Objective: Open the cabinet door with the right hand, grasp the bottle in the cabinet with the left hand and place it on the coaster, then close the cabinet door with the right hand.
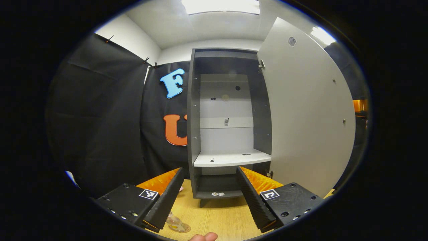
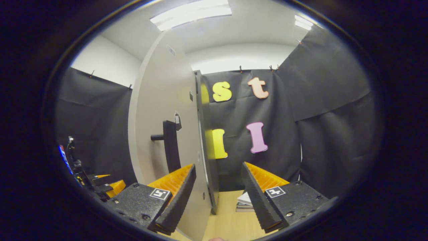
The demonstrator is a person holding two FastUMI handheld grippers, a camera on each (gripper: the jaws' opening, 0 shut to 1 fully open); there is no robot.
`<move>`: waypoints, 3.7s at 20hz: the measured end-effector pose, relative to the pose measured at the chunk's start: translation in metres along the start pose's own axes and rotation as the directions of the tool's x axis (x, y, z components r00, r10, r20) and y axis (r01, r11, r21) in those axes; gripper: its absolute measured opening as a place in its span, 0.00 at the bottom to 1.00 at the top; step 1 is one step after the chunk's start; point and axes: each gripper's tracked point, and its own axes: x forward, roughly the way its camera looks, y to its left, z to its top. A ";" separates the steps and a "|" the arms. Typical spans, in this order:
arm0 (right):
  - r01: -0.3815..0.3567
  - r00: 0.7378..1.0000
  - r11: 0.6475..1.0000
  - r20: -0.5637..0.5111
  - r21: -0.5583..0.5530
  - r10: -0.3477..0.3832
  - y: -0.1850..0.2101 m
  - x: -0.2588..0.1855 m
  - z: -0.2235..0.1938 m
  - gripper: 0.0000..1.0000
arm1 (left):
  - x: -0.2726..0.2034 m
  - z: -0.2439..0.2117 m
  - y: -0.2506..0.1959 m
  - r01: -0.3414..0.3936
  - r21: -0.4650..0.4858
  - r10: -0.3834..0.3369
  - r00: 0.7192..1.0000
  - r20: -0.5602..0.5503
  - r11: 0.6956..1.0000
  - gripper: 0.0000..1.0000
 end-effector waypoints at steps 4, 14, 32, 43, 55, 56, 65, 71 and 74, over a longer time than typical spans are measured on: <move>-0.042 0.999 0.998 -0.007 0.052 0.042 0.017 0.001 -0.007 0.89 | -0.006 0.003 0.001 0.002 0.012 -0.002 1.000 0.014 1.000 0.94; -0.204 0.978 0.977 -0.039 0.055 0.206 0.081 0.016 -0.016 0.89 | -0.018 -0.001 0.028 -0.030 0.007 0.030 0.999 0.021 1.000 0.96; -0.449 0.885 0.891 -0.105 0.067 0.454 0.240 0.125 -0.057 0.90 | -0.040 -0.019 0.077 -0.100 -0.022 0.100 0.995 0.002 0.995 0.96; -0.446 0.890 0.894 -0.083 0.041 0.448 0.286 0.153 -0.062 0.91 | -0.048 -0.031 0.101 -0.150 -0.004 0.150 0.989 -0.012 0.989 0.96; -0.259 0.963 0.964 -0.089 -0.067 0.252 0.185 0.063 -0.069 0.91 | -0.030 -0.022 0.073 -0.083 0.006 0.082 0.996 0.025 0.997 0.96; -0.233 0.970 0.970 -0.082 -0.071 0.227 0.173 0.054 -0.068 0.91 | -0.029 -0.019 0.069 -0.076 0.002 0.076 0.997 0.029 0.997 0.96; -0.036 0.993 0.997 -0.113 -0.067 0.028 0.079 -0.011 -0.107 0.91 | -0.023 -0.014 0.042 -0.021 0.005 0.020 0.998 0.052 1.000 0.96; 0.134 0.983 0.990 -0.120 -0.046 -0.138 0.020 -0.041 -0.117 0.91 | -0.028 -0.016 0.037 -0.029 0.007 0.029 0.998 0.057 1.000 0.96; 0.201 0.975 0.979 -0.083 -0.045 -0.204 -0.002 -0.048 -0.107 0.91 | -0.029 -0.014 0.036 -0.029 0.013 0.028 0.997 0.071 0.999 0.96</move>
